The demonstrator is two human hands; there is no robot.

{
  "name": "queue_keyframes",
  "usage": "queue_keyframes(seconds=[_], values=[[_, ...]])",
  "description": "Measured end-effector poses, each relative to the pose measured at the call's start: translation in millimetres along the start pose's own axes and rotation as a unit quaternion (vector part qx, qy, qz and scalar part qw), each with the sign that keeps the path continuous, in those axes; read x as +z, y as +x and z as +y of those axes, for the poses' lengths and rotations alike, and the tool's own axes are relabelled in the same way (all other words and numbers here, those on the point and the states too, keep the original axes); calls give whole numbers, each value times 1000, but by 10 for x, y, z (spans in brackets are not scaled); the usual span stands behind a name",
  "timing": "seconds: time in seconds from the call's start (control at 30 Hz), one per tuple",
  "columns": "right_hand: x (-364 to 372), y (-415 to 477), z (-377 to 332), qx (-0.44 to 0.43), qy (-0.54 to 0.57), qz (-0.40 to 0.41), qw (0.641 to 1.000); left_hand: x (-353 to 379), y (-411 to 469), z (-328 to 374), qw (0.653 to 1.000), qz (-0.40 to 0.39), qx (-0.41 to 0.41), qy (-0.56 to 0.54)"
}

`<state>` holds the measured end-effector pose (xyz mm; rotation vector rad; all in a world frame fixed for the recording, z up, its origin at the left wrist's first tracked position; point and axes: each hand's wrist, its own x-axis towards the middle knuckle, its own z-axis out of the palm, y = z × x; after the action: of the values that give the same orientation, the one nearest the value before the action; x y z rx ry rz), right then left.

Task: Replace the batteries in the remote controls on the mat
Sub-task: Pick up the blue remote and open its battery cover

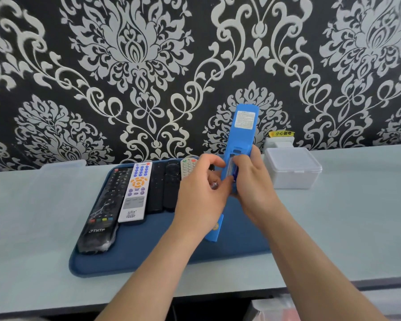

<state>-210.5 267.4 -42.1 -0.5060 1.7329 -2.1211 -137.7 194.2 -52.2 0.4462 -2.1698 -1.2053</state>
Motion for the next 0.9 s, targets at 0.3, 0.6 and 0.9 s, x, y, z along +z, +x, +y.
queue_keyframes(seconds=[0.3, 0.6, 0.9], values=[[43, 58, 64, -68, -10, 98, 993, 168, -50, 62, 994, 24, 80, 75], [-5, 86, 30, -21, 9, 101, 995, 227, -62, 61, 988, 28, 87, 127], [-96, 150, 23, 51, 26, 53, 997, 290, -49, 68, 987, 35, 73, 138]])
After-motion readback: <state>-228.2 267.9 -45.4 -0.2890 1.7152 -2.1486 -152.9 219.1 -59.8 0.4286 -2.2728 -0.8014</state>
